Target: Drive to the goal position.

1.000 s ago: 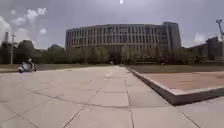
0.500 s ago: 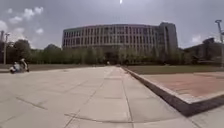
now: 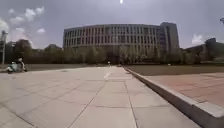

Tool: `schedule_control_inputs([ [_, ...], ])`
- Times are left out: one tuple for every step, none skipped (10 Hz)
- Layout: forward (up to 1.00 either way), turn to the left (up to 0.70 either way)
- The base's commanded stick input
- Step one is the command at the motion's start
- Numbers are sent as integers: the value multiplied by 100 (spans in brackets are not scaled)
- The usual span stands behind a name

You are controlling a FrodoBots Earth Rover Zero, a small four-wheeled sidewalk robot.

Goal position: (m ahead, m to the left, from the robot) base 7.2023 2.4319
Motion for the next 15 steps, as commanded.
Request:
schedule_control_inputs([
  [70,9],
  [70,36],
  [70,38],
  [70,23],
  [70,4],
  [70,3],
  [70,3],
  [70,3],
  [70,3],
  [70,3],
  [70,3],
  [70,3],
  [70,3],
  [70,3],
  [70,3],
])
